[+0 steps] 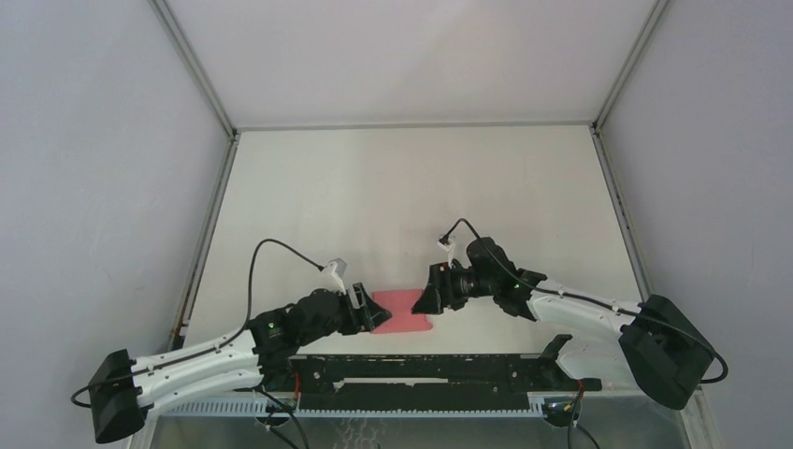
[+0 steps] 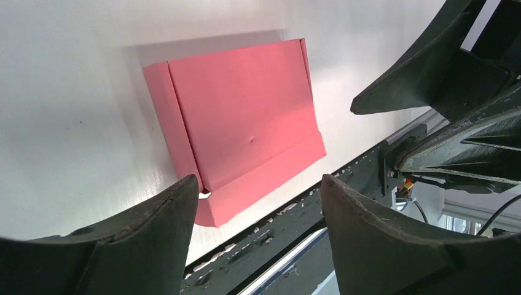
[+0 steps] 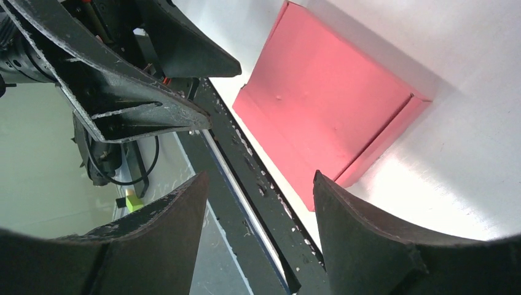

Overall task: Fold the paper box
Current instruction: Close the paper box at the center of the board.

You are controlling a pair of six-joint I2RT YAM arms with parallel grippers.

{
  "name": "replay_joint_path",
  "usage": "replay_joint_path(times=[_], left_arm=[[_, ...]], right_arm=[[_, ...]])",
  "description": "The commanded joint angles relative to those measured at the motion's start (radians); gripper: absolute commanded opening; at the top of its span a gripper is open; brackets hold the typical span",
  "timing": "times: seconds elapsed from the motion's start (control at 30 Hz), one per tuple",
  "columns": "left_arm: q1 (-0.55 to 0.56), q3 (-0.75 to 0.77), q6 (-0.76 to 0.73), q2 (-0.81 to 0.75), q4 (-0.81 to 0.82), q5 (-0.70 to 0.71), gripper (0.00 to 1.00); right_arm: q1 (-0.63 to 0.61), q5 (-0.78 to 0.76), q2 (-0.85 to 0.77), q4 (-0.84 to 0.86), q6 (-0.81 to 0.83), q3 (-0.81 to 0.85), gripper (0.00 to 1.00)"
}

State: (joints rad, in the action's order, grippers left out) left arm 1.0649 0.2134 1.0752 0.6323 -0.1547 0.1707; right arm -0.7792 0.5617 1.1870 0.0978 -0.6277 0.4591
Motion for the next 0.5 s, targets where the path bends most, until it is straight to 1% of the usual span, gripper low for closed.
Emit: replay_joint_path(times=[0.0, 0.2, 0.37, 0.47], left_arm=[[0.006, 0.089, 0.01, -0.024, -0.023, -0.02, 0.78], [0.006, 0.096, 0.006, -0.021, -0.044, -0.015, 0.78], [0.006, 0.064, 0.02, -0.046, -0.051, -0.017, 0.79], [0.006, 0.045, 0.028, -0.061, -0.057, -0.009, 0.83]], right_arm=[[-0.013, -0.01, -0.051, -0.015, -0.01, 0.028, 0.72], [-0.014, -0.036, -0.056, -0.029, -0.013, 0.014, 0.73], [-0.023, -0.069, -0.065, -0.013, -0.036, -0.038, 0.74], [-0.023, -0.085, -0.058, 0.018, -0.046, -0.069, 0.77]])
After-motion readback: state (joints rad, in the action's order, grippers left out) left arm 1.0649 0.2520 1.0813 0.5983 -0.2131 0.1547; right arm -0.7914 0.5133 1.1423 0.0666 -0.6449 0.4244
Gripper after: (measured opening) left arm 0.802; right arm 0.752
